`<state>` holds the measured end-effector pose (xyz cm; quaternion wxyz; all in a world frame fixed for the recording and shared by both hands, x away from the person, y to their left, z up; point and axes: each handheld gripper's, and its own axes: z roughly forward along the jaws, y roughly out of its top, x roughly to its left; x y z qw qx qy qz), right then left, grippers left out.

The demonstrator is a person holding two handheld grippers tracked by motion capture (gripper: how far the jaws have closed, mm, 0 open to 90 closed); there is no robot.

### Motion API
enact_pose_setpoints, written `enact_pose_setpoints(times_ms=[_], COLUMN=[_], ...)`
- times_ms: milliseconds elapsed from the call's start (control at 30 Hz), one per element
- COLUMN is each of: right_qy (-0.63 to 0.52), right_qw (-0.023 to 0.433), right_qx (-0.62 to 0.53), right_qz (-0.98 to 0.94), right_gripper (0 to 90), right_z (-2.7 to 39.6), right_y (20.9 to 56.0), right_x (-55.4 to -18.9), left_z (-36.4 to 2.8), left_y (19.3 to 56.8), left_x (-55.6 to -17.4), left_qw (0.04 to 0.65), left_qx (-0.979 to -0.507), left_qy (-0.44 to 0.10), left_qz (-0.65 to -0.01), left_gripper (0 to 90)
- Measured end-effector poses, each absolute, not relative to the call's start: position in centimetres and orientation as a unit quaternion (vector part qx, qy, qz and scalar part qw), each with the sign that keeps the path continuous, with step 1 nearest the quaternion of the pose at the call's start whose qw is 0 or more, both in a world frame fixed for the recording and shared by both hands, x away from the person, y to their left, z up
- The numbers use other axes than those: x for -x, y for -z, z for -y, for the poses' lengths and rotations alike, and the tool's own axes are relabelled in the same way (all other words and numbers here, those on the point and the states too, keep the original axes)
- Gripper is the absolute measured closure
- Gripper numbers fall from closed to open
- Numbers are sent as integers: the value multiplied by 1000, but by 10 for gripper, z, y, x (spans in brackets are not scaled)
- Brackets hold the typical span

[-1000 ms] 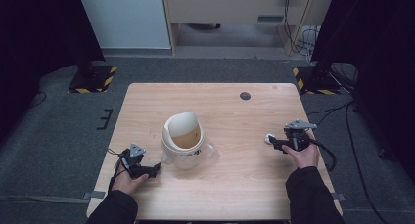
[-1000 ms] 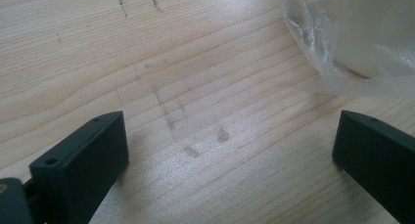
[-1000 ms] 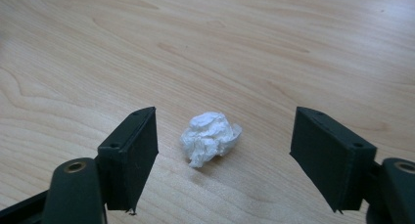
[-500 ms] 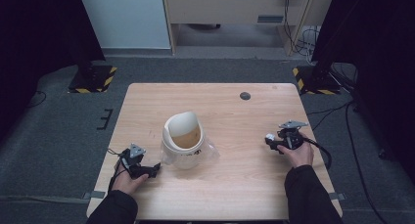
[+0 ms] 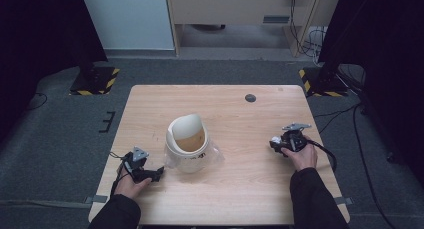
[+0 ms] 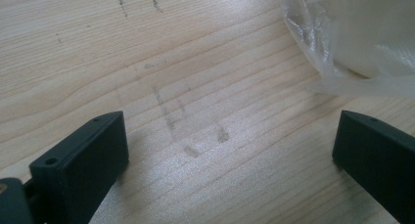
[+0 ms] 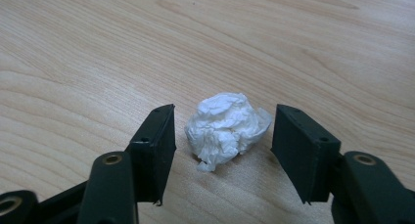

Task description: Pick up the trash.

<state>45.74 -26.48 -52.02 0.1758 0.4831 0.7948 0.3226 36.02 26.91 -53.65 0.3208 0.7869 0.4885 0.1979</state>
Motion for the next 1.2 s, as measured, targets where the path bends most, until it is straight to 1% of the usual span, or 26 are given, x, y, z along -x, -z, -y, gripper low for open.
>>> enact_pose_setpoints(times_ms=[100, 367, 567, 800, 1200], right_qy=[-314, -305, -297, -303, -323], right_qw=[175, 166, 162, 156, 163], right_qx=[-479, -477, -481, -489, -487], right_qz=[-801, -807, -809, -803, -795], right_gripper=[447, 556, 622, 661, 659], right_z=[262, 258, 258, 260, 259], right_y=[522, 521, 519, 513, 505], right_x=[-459, -459, -458, -457, -455], left_z=[-269, -269, -269, -268, -268], left_y=[536, 536, 536, 536, 536], left_x=[-360, -360, -360, -360, -360], left_qw=[321, 321, 321, 320, 320], left_qx=[-787, -787, -787, -788, -788], left_qy=[-198, -198, -198, -197, -197], left_qz=[-488, -489, -489, -488, -488], left_gripper=[0, 0, 0, 0, 0])
